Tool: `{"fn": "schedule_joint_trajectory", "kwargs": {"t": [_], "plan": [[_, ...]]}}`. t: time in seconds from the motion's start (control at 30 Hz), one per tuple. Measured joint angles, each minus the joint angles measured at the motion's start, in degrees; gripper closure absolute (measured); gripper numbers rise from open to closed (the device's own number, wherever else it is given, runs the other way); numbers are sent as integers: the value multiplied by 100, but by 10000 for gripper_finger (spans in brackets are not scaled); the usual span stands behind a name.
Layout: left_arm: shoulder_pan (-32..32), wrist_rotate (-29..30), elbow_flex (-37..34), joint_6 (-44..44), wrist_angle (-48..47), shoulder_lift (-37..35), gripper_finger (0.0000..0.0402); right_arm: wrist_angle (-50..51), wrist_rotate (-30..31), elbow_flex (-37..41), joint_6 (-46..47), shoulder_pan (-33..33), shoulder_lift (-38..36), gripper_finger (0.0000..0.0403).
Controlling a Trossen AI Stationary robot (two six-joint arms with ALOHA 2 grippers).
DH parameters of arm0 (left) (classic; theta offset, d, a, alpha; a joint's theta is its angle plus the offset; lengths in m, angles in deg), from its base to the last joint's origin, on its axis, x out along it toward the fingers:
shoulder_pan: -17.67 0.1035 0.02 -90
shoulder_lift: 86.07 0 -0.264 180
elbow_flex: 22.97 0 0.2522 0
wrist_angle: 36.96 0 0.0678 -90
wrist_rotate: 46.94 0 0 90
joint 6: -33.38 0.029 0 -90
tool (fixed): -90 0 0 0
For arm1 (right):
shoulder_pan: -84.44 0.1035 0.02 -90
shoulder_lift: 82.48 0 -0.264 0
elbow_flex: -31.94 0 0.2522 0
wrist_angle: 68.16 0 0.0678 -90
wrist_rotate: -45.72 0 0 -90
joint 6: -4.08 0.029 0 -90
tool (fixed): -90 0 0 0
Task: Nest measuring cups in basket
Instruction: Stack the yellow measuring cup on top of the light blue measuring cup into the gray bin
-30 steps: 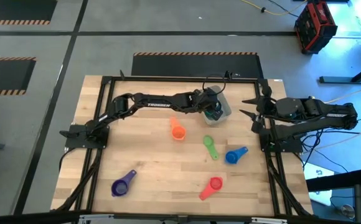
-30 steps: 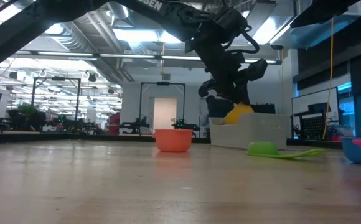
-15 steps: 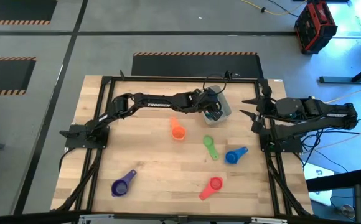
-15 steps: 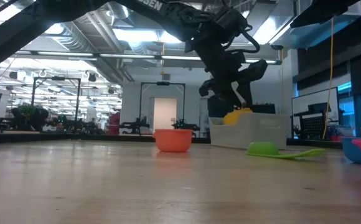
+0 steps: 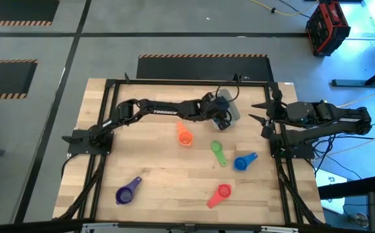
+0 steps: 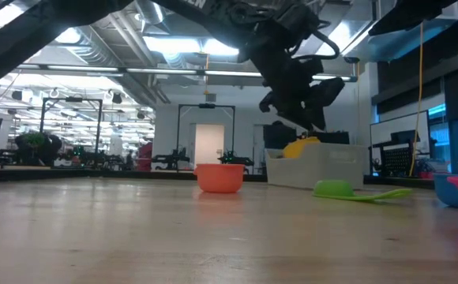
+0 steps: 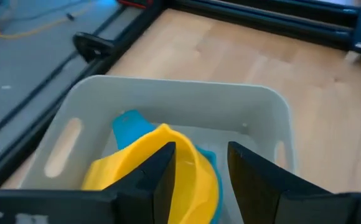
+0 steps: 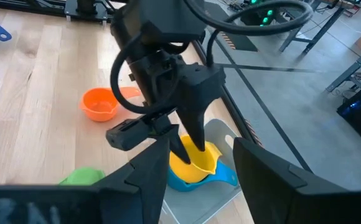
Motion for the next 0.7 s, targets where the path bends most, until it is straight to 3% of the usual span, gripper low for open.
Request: {"fn": "schedule_joint_trajectory", "kwargs": {"t": [0.13, 0.4, 0.7], "plan": [[-36, 586, 0, 167, -2, -1, 264, 0, 0, 0, 0, 0, 0, 219], [-36, 672, 0, 271, -381, -1, 264, 2, 0, 1, 130, 0, 0, 219], [-41, -60, 0, 454, -761, -1, 264, 2, 0, 0, 131, -1, 0, 219]]}}
